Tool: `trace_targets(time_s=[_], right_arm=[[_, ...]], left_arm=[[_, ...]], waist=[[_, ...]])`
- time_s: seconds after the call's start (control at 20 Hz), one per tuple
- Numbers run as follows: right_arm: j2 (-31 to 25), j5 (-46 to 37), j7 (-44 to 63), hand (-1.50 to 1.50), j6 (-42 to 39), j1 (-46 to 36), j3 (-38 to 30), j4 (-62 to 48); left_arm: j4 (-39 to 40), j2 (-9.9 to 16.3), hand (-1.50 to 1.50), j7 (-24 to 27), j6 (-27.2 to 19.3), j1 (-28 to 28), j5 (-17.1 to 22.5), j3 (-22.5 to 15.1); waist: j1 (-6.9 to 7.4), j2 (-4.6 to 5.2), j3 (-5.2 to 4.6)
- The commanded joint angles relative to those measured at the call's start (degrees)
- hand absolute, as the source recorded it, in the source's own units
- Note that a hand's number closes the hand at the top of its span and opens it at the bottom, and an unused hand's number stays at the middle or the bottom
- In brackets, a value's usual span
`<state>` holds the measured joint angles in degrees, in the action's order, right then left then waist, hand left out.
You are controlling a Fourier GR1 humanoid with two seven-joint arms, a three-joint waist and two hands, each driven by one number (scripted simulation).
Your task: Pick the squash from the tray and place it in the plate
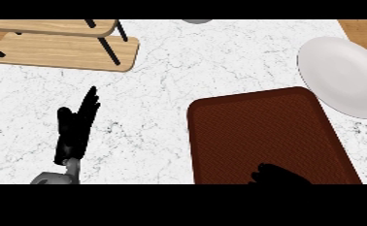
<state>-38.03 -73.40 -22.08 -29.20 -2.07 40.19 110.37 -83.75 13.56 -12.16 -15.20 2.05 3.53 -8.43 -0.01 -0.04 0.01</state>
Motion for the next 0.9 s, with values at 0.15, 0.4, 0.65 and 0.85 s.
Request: trace_targets(time_s=[0.15,0.4,0.65,0.85], right_arm=[[12.10,10.34,10.47,1.50,3.92,-1.48,-21.20,-8.12],[24.03,15.11,26.80,1.50,9.88,-5.72,-38.25,-15.62],[25.53,15.57,31.87,1.50,17.44,-18.90,-47.51,-23.98],[23.83,15.56,32.78,1.50,26.11,-26.19,-53.89,-26.12]], left_arm=[[1.22,-0.09,0.00,1.99,0.40,0.16,0.09,0.97],[-0.35,-0.25,0.00,0.49,0.03,0.11,0.22,0.77],[-0.67,-1.91,0.00,-0.18,-0.06,0.46,-0.92,-1.52],[-0.20,0.61,0.00,-0.44,1.92,0.65,0.21,0.62]], waist=[[-0.77,1.01,0.13],[-0.06,1.28,0.34],[1.66,0.57,0.09],[1.58,0.51,0.06]])
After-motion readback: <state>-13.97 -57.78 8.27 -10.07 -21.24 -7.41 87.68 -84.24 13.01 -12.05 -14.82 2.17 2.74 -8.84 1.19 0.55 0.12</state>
